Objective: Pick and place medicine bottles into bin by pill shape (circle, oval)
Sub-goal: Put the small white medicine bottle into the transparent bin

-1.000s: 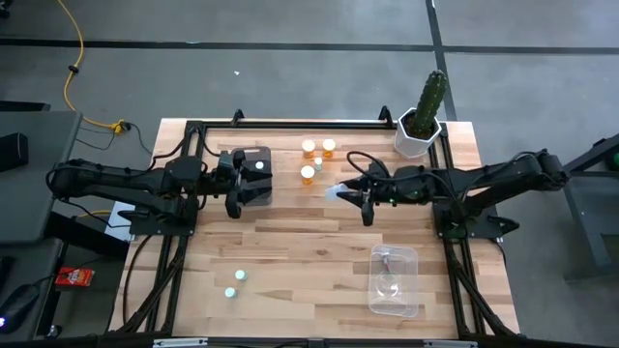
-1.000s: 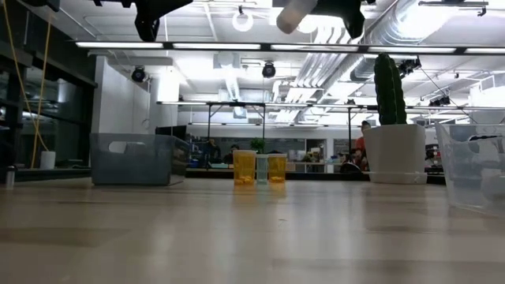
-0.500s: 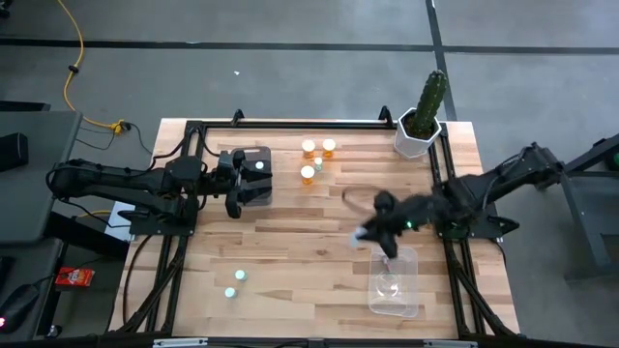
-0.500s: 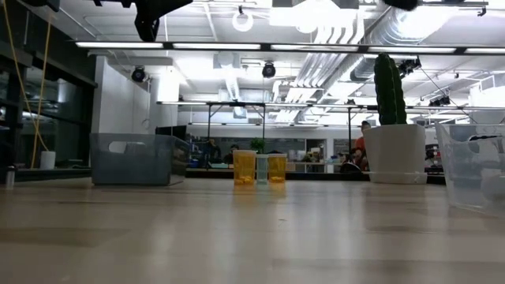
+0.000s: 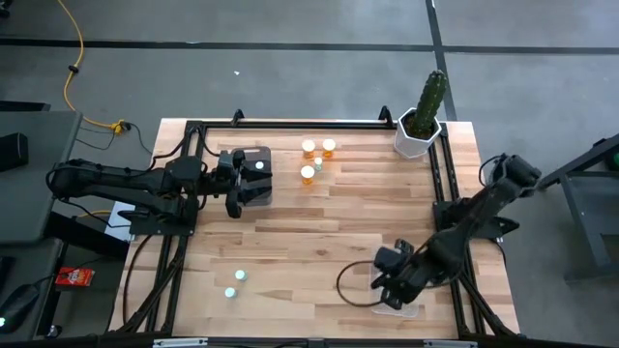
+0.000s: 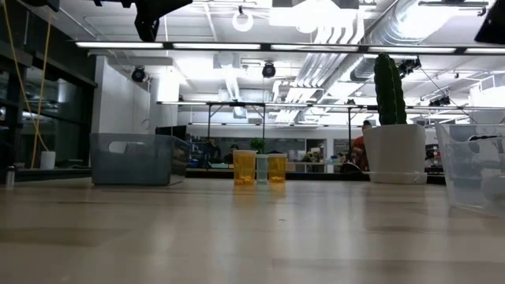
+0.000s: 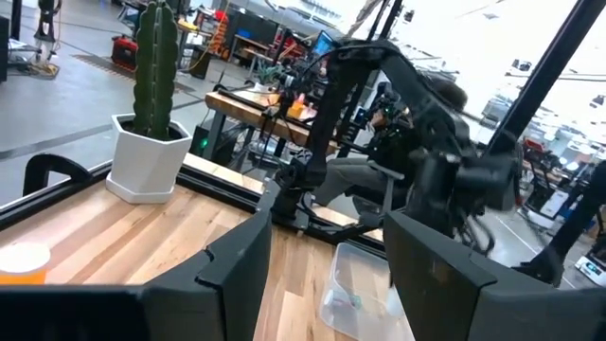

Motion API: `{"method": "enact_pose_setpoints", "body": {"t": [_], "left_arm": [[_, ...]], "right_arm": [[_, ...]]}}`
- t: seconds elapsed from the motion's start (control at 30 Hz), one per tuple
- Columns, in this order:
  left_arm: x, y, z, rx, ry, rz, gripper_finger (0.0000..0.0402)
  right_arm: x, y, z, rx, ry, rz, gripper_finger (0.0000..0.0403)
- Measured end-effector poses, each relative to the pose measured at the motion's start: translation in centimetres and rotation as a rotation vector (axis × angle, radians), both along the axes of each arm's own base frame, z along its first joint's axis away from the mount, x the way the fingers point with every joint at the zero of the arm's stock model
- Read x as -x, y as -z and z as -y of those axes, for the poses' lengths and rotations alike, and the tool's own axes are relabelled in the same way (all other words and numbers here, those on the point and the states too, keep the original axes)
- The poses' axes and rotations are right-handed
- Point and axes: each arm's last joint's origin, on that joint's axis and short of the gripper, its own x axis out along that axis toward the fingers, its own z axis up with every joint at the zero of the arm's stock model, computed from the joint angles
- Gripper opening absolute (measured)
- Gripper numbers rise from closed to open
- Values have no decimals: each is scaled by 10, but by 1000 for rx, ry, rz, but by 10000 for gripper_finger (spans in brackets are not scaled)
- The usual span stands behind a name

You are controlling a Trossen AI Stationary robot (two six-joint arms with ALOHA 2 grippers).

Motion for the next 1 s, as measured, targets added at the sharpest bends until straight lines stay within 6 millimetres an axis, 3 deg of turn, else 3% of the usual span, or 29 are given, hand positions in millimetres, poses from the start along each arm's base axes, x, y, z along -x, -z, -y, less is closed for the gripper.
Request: {"method": "enact_pose_setpoints", "body": {"t": [0.17,0.33,0.8,1.0], "left_arm": [[0,0,0,0,0,0,193],[0,0,0,0,-1,0,193],[0,0,0,1,-1,0,193],[0,0,0,1,-1,0,193]], "right_arm": [[-10,28,3,144,-2,-66,129],[-7,48,16,174,81,-80,130],[-7,50,16,168,74,-46,134],[-8,50,14,117,58,-54,179]]}}
